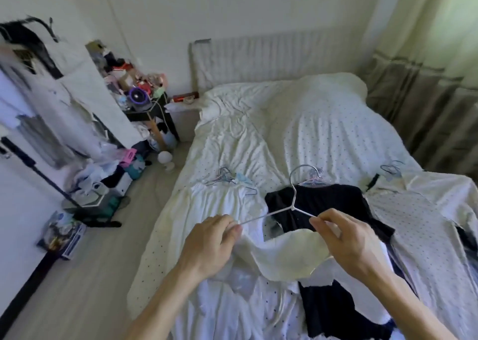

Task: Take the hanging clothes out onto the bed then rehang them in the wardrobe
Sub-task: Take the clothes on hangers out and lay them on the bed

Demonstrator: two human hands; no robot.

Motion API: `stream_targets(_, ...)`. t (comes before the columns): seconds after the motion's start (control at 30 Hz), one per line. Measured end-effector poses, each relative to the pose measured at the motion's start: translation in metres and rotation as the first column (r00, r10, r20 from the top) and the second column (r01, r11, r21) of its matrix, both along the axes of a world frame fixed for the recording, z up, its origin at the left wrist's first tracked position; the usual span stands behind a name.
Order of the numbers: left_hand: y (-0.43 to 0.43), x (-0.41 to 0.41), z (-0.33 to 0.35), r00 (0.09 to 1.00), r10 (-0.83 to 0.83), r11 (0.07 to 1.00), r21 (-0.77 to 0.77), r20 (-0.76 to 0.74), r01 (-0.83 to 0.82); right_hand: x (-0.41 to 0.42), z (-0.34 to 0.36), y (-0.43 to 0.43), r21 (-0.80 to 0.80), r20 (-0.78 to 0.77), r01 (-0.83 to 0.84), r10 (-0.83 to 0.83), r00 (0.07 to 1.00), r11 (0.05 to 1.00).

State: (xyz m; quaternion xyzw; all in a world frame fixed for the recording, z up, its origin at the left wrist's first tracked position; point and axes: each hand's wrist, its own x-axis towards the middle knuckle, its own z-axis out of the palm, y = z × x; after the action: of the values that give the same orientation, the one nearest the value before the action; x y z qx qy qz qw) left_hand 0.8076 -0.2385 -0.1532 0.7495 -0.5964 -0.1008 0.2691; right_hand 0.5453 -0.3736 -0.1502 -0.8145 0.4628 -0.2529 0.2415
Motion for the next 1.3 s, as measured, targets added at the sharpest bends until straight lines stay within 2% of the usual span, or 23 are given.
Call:
stream_targets(0.1,0.021,0.027,0.015,0.99,0.132,0.984,-0.124,0.05,-0.125,0.034,0.01,-0.001,0.006,0.0,-0.106,0.106,0.994,0.994)
stream_targets(0.27,0.037,0.101,0.034,0.964,0.265,0.953,-0.151,-0.013,-0.264,0.061,-0.001,-0.014,0.106,0.01,-0.234,0.234,0.972,0.967)
stream_targets(0.37,0.038,0.149,0.029,0.93,0.352,0.927,-0.097,-0.107,-0.363,0.08,-0.019,-0.025,0.192,0.061,-0.227,0.219,0.974,0.955)
stream_targets(0.57,-0.025,0.242,0.0,0.898,0.439,0.898,-0.017,-0.03,-0.44,0.173,-0.06,-0.067,0.37,0.027,-0.12,0.118,0.993,0.921)
stream_targets(0.7,-0.107,0.326,-0.055,0.911,0.412,0.906,0.109,-0.015,-0.409,0.259,-0.103,-0.12,0.466,-0.008,0.059,-0.062,0.998,0.883)
stream_targets(0.8,-0.168,0.384,-0.109,0.92,0.39,0.898,0.24,-0.042,-0.369,0.318,-0.138,-0.167,0.547,-0.072,0.202,-0.195,0.978,0.812)
stream_targets(0.93,-0.231,0.435,-0.181,0.929,0.371,0.868,0.357,-0.006,-0.344,0.371,-0.188,-0.218,0.594,-0.181,0.333,-0.282,0.942,0.732)
stream_targets(1.03,-0.269,0.464,-0.237,0.928,0.364,0.849,0.381,0.081,-0.366,0.402,-0.229,-0.249,0.599,-0.245,0.401,-0.319,0.916,0.693)
stream_targets(1.13,-0.306,0.483,-0.285,0.923,0.353,0.864,0.325,0.151,-0.384,0.428,-0.261,-0.273,0.614,-0.27,0.454,-0.368,0.89,0.646)
stream_targets(1.2,-0.331,0.488,-0.314,0.911,0.379,0.859,0.304,0.162,-0.412,0.44,-0.28,-0.285,0.603,-0.283,0.439,-0.336,0.898,0.666)
stream_targets(1.3,-0.353,0.482,-0.352,0.924,0.334,0.802,0.46,0.184,-0.381,0.442,-0.312,-0.283,0.44,-0.467,0.356,-0.129,0.875,0.824)
